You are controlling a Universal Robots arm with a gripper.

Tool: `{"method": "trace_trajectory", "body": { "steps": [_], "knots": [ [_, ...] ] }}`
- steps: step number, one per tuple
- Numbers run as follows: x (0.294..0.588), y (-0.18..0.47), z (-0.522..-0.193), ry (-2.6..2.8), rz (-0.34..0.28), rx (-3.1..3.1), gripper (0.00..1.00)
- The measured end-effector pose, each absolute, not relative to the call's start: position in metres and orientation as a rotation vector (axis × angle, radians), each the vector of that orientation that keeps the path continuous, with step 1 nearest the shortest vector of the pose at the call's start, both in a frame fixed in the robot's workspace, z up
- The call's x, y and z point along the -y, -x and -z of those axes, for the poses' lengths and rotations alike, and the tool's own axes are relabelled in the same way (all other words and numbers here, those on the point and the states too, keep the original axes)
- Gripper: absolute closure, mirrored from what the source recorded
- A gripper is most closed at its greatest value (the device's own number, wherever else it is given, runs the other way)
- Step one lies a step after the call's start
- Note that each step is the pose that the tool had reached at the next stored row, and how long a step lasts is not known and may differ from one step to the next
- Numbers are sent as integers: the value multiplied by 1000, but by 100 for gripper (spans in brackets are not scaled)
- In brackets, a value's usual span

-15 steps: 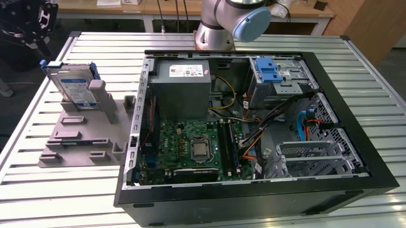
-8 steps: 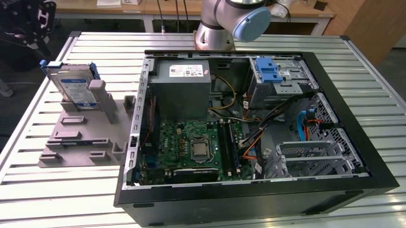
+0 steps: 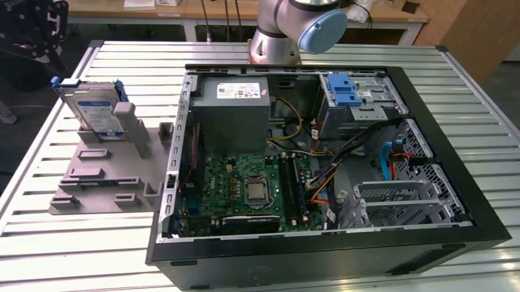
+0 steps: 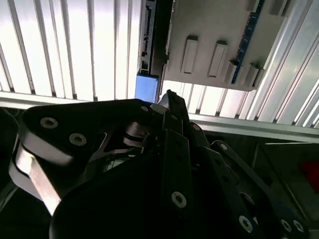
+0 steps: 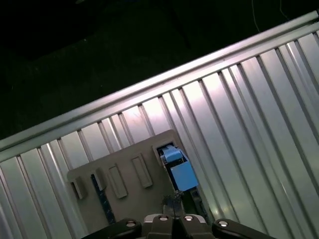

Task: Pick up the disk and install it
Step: 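Pick up the disk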

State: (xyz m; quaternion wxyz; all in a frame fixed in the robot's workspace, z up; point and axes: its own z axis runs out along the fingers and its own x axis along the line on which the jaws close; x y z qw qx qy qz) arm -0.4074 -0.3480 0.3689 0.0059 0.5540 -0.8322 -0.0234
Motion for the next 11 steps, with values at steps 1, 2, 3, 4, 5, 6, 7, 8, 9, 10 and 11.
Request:
{"method": "trace_trajectory", "body": {
  "steps": [1, 2, 3, 4, 5, 6, 7, 8, 9, 10, 11],
  "knots": [
    [348, 407, -369, -1753, 74, 2592, 89],
    [348, 407, -369, -1771, 75, 2579, 89],
    [348, 407, -369, -1791, 75, 2566, 89],
    [348, 407, -369, -1810, 76, 2552, 89],
    [348, 407, -369, -1830, 77, 2539, 89],
    [348, 407, -369, -1848, 79, 2526, 89],
    [348, 407, -369, -1862, 84, 2517, 89],
    [348, 407, -369, -1877, 90, 2509, 89],
    [348, 407, -369, -1892, 94, 2500, 89],
    [348, 407, -369, -1908, 95, 2489, 89],
    [348, 407, -369, -1924, 96, 2476, 89]
  ]
}}
